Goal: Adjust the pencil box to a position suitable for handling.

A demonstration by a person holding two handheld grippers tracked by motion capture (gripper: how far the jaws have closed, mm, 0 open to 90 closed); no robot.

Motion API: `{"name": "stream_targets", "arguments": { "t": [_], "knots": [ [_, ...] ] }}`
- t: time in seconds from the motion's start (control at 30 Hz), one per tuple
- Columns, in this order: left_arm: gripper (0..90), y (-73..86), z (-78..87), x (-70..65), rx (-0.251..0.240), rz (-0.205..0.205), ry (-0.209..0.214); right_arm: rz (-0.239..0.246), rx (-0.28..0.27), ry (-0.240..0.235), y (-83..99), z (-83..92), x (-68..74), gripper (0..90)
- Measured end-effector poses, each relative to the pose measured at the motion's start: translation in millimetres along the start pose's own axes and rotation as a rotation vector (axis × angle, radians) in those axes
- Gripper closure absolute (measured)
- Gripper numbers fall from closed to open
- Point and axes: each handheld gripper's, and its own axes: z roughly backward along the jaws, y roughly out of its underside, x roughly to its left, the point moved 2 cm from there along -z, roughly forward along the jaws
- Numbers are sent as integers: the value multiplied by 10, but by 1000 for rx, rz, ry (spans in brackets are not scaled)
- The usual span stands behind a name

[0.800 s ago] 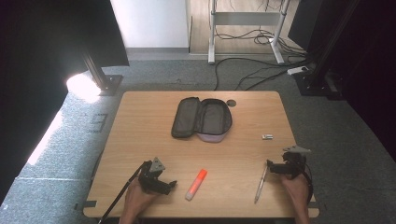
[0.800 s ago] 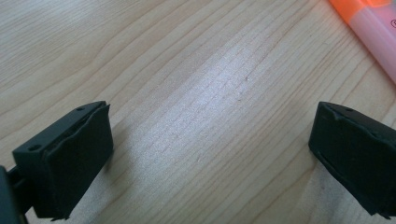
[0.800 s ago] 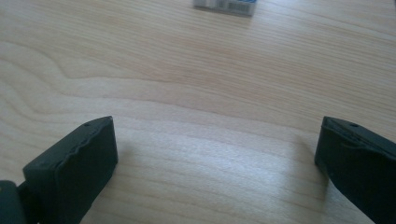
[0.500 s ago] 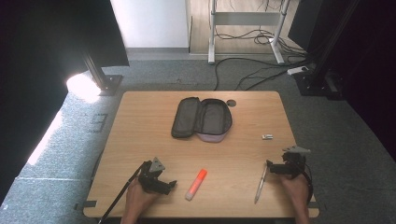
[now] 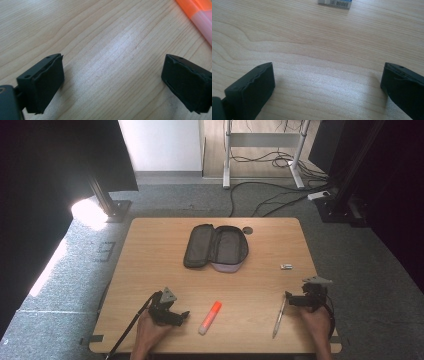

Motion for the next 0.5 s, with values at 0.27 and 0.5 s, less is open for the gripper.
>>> {"name": "stream_targets", "arguments": {
  "t": [0.27,0.5],
  "knots": [
    [63,-134,46,9,-23,10,22,5,0,-3,-5,-4,0,0],
    [78,-333,44,21,-44,1,39,6,0,-4,-5,-6,1,0]
  ]
}}
